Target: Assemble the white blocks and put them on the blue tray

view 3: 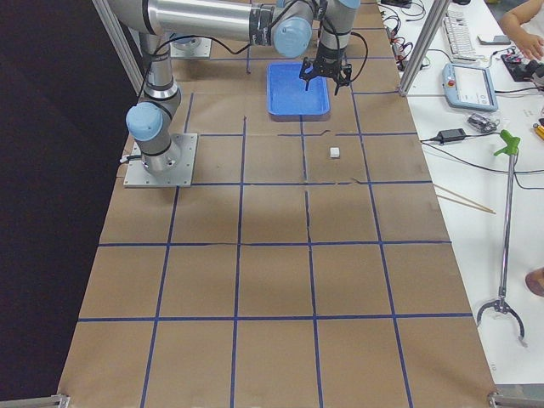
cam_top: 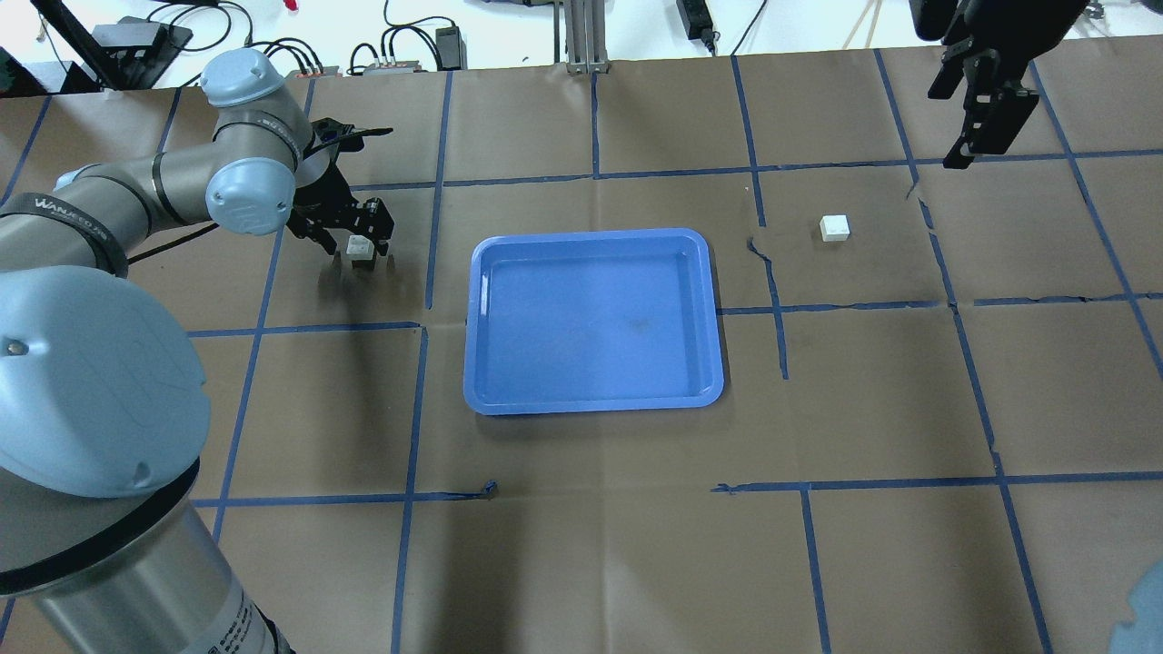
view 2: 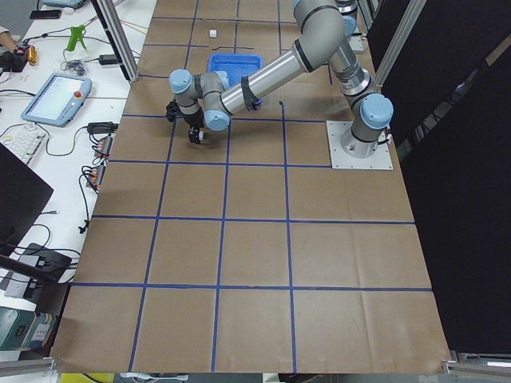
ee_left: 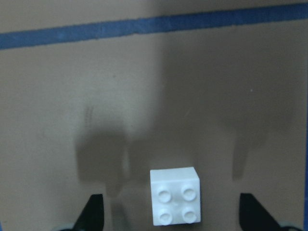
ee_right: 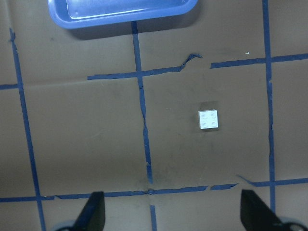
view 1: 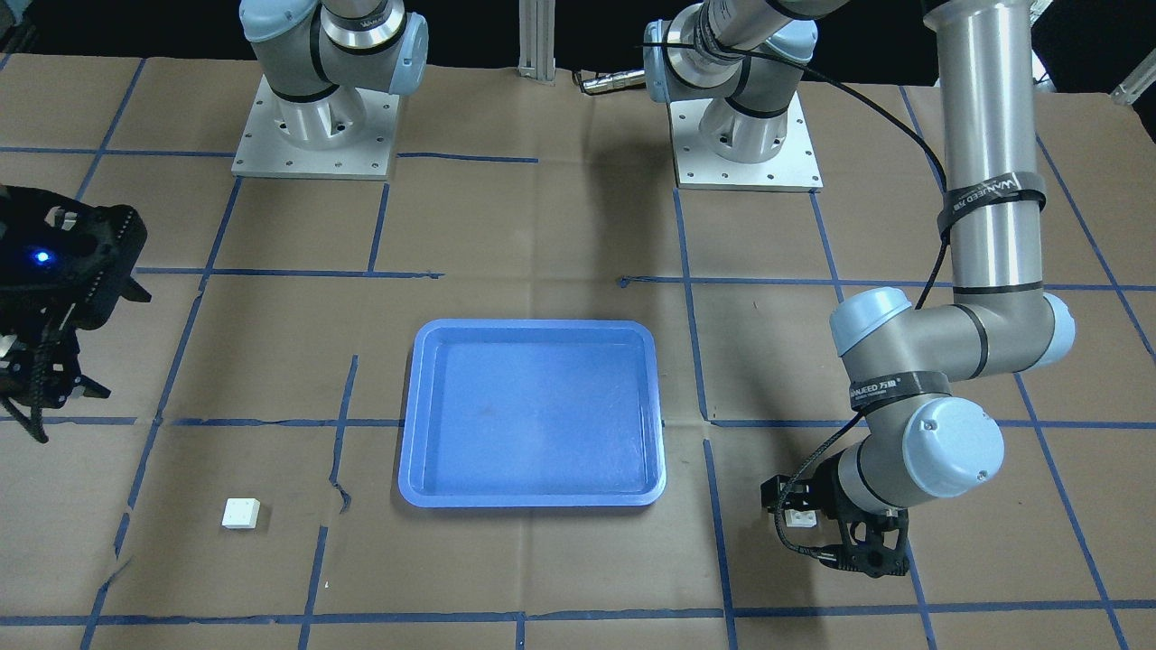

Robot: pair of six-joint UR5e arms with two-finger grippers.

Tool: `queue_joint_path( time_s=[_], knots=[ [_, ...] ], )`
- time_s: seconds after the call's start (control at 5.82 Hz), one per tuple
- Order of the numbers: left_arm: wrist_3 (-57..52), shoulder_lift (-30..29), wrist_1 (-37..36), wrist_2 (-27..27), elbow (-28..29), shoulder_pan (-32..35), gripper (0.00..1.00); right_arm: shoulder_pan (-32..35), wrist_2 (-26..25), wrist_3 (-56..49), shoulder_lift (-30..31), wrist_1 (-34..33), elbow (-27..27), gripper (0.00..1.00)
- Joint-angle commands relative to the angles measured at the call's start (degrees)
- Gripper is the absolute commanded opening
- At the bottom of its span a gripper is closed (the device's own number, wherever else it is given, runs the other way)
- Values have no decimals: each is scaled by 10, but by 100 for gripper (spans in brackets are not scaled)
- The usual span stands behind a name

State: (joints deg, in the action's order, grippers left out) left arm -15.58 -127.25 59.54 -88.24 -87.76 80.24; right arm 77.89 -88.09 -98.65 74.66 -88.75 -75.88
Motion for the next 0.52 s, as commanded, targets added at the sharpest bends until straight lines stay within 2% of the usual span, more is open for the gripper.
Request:
queue_joint_path(
  time_s=[0.0, 0.17, 0.34],
  knots=[
    [0, 1, 1, -2, 0, 0, 18, -34, 39, -93, -54, 0, 38, 100],
    [0, 8, 0, -2, 0, 0, 5, -34, 55, -98, -62, -3, 31, 100],
    [-16, 14, 0, -1, 0, 1, 2, -37, 117, -119, -71, -5, 12, 100]
  ],
)
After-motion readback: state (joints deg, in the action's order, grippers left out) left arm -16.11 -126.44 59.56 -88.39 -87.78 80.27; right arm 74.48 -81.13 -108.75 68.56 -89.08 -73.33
